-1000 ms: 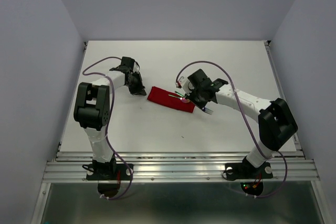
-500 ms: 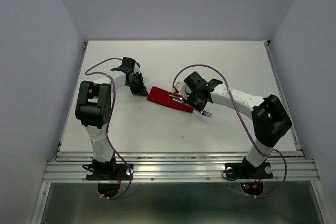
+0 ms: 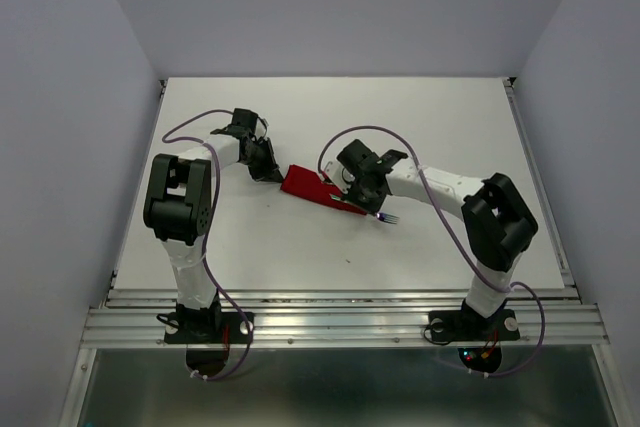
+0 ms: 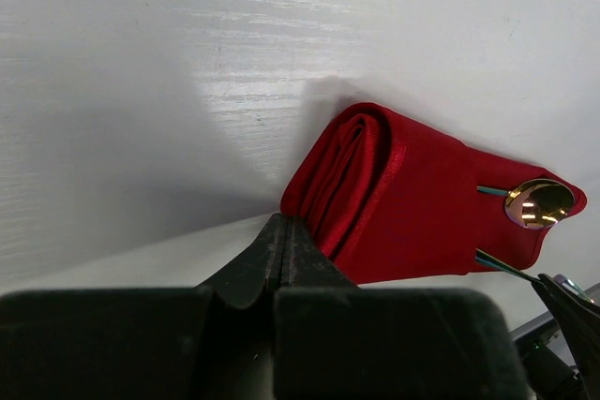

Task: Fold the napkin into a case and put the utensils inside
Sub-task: Stuff the fork into the folded napkin.

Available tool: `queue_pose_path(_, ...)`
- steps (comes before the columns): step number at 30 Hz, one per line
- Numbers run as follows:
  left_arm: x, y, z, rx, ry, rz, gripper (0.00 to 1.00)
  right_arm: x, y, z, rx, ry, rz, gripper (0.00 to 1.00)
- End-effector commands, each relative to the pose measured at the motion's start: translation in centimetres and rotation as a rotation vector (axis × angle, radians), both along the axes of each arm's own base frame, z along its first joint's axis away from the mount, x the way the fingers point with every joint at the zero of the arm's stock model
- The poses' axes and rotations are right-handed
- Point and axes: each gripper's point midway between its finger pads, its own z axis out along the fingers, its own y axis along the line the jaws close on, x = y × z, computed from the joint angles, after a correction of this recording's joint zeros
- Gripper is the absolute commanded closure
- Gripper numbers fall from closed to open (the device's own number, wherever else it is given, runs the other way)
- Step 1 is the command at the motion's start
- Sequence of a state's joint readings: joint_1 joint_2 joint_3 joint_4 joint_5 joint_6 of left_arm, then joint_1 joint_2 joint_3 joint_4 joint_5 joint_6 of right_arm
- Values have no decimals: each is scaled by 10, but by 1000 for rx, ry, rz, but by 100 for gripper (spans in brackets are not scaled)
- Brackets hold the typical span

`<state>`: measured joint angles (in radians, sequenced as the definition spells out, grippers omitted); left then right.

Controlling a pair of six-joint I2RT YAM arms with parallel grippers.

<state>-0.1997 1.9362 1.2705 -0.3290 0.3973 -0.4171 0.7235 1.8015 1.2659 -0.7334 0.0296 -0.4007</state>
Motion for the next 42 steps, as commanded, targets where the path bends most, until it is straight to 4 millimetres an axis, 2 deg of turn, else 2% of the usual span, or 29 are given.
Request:
queue_pose_path(1,13,-4,17,-30,-53,-15,96,10,24,18,31,-45,41,99)
queue_pose_path(6,12,-6,18,-36,-54,-18,96,20,36,21,26,-59,60,99)
queue_pose_path(7,11,-7,17,-35,-53,-20,96,21,36,15,11,-49,61,99)
queue_pose_path(9,9,-7,16,-36,-49,-21,96,25,39,16,15,-56,63,99)
queue_pose_path(24,7,-11,14,-43,-47,-34,96,32,72,10,36,-59,127,99)
queue_pose_path(42,7,-13,15,-53,-47,-40,96,54,94,6,47,-80,175,99)
